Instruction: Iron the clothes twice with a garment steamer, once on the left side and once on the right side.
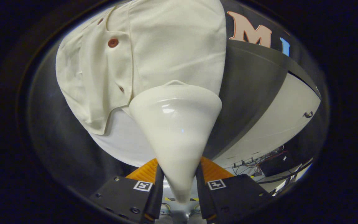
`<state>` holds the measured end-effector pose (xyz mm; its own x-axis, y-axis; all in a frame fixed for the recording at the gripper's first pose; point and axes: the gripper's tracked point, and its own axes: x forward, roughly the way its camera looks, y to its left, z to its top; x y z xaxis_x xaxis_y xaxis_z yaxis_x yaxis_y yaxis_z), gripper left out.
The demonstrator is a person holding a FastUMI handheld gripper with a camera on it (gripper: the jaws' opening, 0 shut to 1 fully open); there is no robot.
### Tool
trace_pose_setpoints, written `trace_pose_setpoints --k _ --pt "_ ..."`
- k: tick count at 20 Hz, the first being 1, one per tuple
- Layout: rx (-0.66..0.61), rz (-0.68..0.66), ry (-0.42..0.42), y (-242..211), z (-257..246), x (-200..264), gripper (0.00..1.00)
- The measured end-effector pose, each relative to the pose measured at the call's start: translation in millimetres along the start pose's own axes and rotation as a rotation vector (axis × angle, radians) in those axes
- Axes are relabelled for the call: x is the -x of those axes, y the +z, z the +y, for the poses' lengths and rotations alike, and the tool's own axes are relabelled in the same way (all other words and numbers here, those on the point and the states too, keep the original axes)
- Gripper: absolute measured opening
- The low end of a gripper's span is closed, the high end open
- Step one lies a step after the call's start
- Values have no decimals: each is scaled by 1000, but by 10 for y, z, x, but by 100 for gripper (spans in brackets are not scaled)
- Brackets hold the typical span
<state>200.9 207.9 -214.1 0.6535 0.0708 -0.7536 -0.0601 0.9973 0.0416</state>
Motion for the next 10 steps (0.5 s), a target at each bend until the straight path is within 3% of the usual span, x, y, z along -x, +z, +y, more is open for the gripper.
trace_pose_setpoints --k 10 --pt "-27 -160 43 -105 -20 696 49"
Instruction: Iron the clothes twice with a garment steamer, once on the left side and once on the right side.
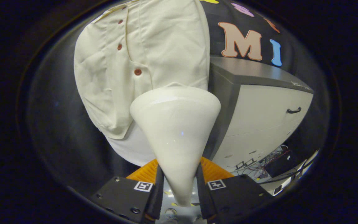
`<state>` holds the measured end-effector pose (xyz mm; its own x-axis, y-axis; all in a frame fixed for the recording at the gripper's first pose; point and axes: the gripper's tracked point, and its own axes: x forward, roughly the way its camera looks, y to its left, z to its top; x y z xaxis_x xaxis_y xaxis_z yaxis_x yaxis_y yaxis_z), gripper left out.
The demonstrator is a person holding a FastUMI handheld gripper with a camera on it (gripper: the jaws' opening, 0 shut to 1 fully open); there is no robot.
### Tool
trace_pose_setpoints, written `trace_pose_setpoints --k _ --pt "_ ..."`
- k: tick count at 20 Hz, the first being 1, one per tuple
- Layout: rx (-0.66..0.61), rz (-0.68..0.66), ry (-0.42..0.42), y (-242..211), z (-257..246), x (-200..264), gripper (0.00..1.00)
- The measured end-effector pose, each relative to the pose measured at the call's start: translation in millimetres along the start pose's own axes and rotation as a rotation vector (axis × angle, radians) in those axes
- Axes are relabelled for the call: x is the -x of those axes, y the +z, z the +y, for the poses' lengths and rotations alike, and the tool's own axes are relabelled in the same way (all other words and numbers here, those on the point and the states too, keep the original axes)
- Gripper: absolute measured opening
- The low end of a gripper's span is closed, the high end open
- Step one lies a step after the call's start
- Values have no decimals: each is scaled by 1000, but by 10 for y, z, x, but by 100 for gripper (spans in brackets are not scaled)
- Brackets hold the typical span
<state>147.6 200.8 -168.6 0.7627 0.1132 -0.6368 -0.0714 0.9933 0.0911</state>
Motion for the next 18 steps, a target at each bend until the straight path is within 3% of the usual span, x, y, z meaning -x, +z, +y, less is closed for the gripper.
trace_pose_setpoints --k 14,18 --pt "-93 -241 -34 411 -150 1501 49" --pt "-56 -341 -36 634 -218 1920 49"
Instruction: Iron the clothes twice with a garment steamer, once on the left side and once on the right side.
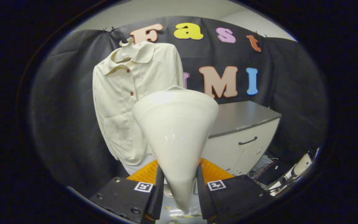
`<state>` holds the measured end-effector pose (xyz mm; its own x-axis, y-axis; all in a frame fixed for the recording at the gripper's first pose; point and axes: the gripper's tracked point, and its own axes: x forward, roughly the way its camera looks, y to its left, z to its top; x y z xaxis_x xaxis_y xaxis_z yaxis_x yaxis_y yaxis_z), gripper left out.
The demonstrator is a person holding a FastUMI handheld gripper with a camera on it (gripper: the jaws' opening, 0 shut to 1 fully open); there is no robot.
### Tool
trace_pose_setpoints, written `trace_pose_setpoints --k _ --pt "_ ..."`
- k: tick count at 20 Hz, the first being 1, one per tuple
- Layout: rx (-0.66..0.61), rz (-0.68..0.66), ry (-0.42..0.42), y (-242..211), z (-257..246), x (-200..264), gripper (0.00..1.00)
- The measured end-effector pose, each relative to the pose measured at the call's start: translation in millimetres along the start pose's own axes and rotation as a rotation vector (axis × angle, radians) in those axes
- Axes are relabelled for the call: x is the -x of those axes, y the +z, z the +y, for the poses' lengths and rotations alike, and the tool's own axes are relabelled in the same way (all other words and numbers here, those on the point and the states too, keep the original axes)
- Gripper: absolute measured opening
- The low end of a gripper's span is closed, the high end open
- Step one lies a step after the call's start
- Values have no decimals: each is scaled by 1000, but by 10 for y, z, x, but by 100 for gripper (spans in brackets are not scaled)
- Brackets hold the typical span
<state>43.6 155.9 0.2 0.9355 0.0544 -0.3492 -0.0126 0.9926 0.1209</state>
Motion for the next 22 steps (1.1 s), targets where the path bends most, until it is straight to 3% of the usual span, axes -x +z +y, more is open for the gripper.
trace_pose_setpoints --k 5,11,22 --pt "52 -129 53 371 -14 357 49" --pt "21 -244 64 676 -221 710 48" --pt "-31 -226 -29 267 -923 888 48"
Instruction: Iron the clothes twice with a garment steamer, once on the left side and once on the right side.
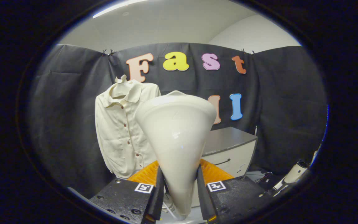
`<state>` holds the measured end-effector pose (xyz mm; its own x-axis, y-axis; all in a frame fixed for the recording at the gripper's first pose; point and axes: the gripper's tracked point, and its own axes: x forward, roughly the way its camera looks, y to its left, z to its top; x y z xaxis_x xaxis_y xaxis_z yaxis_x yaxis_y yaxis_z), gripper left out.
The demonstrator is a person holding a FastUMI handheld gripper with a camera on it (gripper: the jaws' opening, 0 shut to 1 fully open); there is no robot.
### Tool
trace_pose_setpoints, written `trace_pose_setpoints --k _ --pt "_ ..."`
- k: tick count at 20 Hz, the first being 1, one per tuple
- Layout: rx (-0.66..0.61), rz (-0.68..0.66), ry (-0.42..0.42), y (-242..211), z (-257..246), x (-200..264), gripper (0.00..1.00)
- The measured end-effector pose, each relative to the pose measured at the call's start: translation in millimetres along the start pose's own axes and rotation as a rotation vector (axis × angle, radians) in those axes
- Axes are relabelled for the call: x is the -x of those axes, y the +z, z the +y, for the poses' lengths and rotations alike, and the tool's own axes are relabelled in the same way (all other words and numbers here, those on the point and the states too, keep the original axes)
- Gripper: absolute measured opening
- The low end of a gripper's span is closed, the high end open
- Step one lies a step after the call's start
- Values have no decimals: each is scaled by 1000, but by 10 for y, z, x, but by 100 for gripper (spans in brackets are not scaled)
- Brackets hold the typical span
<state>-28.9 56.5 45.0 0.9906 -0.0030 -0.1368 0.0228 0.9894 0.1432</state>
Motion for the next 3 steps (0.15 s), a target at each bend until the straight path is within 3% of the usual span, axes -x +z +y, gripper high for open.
trace_pose_setpoints --k 3 --pt "-31 18 23 -57 -136 -38 48"
